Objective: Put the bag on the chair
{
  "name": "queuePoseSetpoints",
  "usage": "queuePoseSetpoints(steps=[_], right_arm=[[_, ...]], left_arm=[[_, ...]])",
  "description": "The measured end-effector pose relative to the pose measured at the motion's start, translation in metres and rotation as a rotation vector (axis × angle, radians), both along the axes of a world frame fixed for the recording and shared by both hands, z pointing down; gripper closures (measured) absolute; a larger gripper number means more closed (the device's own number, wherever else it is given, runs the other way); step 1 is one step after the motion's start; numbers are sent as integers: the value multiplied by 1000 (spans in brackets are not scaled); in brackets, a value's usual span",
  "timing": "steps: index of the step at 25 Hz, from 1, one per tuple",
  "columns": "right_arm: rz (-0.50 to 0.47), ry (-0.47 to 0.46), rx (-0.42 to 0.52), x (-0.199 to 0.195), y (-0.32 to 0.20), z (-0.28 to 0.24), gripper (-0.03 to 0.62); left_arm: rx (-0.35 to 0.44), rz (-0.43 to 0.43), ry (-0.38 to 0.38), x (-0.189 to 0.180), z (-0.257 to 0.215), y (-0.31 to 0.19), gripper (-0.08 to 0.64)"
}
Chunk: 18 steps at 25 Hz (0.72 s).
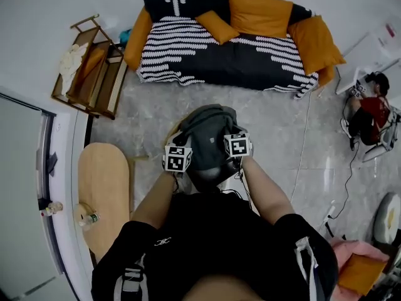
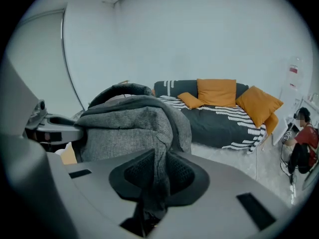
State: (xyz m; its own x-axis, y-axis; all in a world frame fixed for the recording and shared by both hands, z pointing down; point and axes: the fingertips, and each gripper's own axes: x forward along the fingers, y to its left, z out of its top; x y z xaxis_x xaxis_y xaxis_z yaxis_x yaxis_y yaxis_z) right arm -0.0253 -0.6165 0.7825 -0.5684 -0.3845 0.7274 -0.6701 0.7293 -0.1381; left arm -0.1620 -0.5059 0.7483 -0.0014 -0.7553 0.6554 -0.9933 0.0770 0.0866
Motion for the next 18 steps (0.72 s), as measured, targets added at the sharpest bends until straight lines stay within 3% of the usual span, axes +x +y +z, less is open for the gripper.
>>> queuePoseSetpoints(steps=[2, 6, 8, 12, 14, 18], right_arm=[[-12, 21, -30, -9, -3, 4, 511], [36, 31, -61, -15, -15, 0, 509], [62, 48, -61, -12, -16, -3, 505], [42, 188, 13, 1, -5, -12, 474], [72, 134, 115, -1, -5, -40, 474], [145, -38, 269, -8, 5, -112, 475]], left_arm=[[16, -20, 33, -10, 4, -1, 465], [23, -94, 177, -22, 11, -10, 451], [4, -124, 199, -23, 14, -10, 437], [-56, -47, 125, -15, 11, 3, 365], [-24, -2, 76, -18, -4, 11, 365], [98, -15, 55, -41, -54, 24, 365]])
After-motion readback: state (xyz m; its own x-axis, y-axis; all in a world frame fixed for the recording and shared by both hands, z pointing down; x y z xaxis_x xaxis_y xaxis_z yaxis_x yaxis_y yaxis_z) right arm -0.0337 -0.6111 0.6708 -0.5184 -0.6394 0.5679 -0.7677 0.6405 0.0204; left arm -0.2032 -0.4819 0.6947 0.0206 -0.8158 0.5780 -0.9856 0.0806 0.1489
